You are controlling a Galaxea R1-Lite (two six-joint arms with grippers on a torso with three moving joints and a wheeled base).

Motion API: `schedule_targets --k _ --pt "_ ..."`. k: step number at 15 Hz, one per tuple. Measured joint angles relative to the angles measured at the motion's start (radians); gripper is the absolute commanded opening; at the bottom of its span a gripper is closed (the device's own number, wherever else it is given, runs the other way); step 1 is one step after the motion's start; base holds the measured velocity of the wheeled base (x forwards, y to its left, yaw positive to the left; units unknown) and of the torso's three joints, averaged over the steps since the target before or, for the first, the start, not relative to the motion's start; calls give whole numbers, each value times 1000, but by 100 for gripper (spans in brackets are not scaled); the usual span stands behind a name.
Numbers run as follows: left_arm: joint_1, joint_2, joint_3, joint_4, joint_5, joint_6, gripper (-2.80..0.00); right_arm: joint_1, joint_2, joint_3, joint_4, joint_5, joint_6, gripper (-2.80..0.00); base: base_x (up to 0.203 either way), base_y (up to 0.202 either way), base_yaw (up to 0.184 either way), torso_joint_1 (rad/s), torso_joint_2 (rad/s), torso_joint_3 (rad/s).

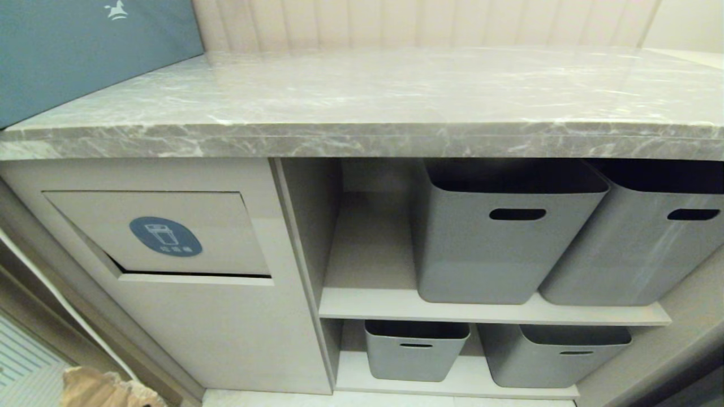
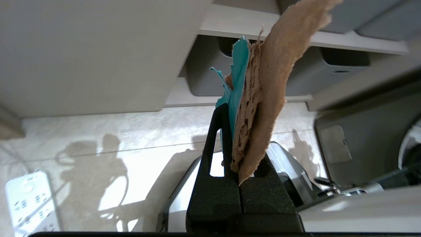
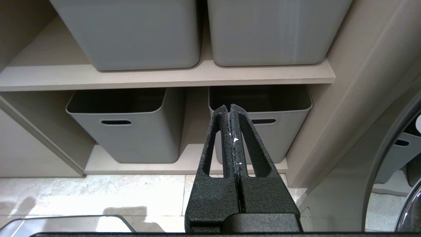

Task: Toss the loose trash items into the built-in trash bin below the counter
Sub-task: Put the garbage in the trash can

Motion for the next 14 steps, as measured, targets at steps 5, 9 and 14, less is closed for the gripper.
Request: schedule_targets --k 5,9,14 --pt "67 -7 -2 72 -11 -2 -280 0 0 0 0 0 0 -280 0 0 0 0 0 0" --pt "348 16 -44 29 -193 26 -280 0 0 0 0 0 0 -280 0 0 0 0 0 0" --pt "736 222 -17 -348 -434 38 -280 0 0 0 0 0 0 -280 0 0 0 0 0 0"
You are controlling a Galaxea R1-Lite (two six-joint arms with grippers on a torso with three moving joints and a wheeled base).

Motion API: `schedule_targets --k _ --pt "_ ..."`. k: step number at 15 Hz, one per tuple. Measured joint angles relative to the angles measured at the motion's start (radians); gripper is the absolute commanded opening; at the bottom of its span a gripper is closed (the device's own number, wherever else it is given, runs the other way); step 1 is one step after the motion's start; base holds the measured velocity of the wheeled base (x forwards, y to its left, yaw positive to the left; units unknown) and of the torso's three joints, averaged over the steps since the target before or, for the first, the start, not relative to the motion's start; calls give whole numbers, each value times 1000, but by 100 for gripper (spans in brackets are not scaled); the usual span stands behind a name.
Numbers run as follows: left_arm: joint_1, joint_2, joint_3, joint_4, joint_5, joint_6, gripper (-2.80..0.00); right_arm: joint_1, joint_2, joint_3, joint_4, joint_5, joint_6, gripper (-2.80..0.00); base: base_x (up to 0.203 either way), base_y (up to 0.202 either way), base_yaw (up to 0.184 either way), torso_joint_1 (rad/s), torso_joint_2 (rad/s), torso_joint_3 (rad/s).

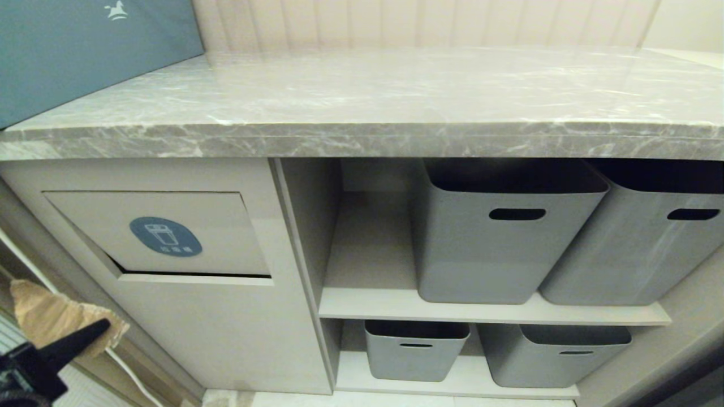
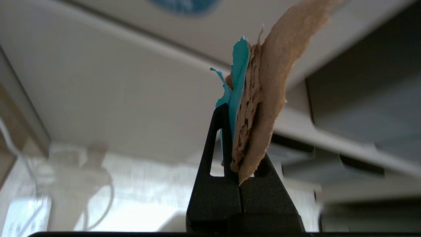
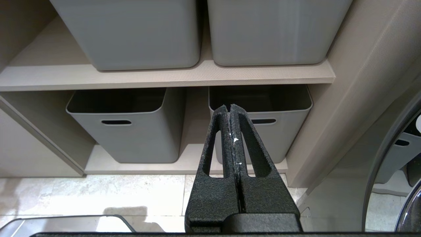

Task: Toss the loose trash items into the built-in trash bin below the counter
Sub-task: Put the garbage in the trash can

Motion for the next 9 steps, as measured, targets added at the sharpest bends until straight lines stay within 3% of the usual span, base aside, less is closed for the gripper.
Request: schedule_targets --k 3,9 --pt "57 199 68 -329 -36 -1 -280 0 0 0 0 0 0 -280 0 0 0 0 0 0" --pt "76 616 153 -859 -51 -31 -280 0 0 0 0 0 0 -280 0 0 0 0 0 0"
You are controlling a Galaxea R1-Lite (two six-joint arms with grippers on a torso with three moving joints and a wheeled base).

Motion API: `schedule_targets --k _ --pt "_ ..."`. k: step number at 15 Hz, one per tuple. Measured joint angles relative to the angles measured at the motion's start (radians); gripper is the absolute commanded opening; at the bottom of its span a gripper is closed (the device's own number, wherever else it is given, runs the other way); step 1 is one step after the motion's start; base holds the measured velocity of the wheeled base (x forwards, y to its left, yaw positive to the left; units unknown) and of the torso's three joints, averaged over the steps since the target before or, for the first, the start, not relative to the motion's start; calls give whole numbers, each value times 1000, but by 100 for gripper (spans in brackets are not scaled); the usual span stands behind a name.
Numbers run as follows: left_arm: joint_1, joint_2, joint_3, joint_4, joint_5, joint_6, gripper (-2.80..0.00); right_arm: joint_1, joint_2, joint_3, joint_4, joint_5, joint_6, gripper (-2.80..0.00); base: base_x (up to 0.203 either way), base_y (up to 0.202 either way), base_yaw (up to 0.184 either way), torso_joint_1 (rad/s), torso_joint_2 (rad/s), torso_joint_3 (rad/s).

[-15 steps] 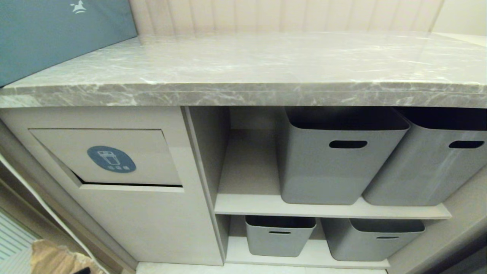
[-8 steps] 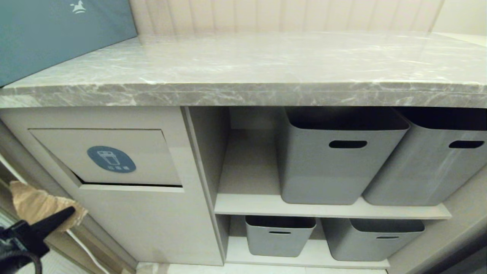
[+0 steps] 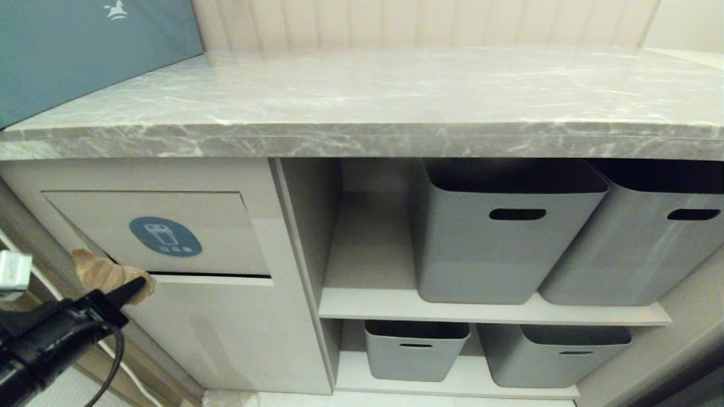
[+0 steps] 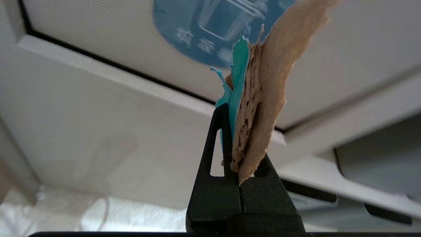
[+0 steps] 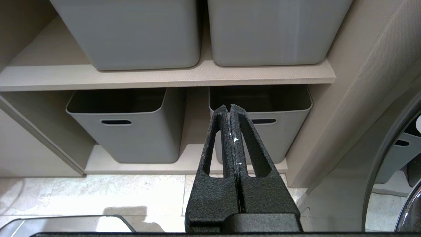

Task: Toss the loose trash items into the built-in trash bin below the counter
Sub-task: Put the garbage in the trash can

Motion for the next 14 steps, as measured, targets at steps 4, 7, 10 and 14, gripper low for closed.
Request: schedule_targets --k 4,7,10,14 --pt "9 245 -90 -189 -63 -27 -280 0 0 0 0 0 0 -280 0 0 0 0 0 0" --pt "20 366 -210 -197 -91 -34 -280 0 0 0 0 0 0 -280 0 0 0 0 0 0" --pt "22 455 -297 -198 -106 -51 -280 0 0 0 0 0 0 -280 0 0 0 0 0 0" --pt "22 525 -406 -199 -106 -56 -280 0 0 0 0 0 0 -280 0 0 0 0 0 0"
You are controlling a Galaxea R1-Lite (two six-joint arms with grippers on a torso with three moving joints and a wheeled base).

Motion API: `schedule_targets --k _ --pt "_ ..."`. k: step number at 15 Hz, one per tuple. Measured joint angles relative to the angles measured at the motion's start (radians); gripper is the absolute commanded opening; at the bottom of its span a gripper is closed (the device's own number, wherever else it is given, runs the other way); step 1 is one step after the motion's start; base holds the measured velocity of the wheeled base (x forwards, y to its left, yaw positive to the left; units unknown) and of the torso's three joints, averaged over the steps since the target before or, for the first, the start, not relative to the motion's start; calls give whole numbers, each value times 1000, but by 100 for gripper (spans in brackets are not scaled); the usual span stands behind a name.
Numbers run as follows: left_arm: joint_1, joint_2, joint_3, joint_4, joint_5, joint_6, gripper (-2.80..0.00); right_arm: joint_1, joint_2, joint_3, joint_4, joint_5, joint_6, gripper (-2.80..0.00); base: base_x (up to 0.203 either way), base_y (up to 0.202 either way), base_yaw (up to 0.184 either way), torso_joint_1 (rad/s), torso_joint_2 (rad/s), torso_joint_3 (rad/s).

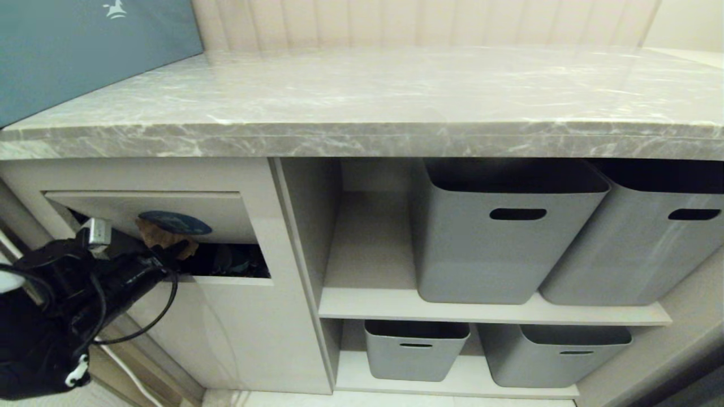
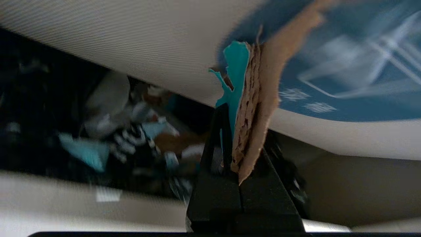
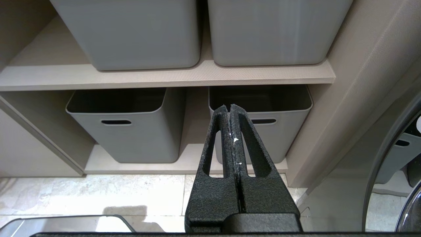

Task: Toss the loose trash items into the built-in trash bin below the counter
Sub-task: Put the garbage in the trash can

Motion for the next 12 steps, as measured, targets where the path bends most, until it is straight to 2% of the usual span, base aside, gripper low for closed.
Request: schedule_targets --k 4,5,12 --pt "-2 33 -42 0 1 -5 -280 0 0 0 0 0 0 -280 0 0 0 0 0 0" --pt "-3 35 -43 0 3 -4 0 0 0 0 0 0 0 -280 0 0 0 0 0 0" --pt "0 29 -44 1 3 -5 0 0 0 0 0 0 0 -280 0 0 0 0 0 0"
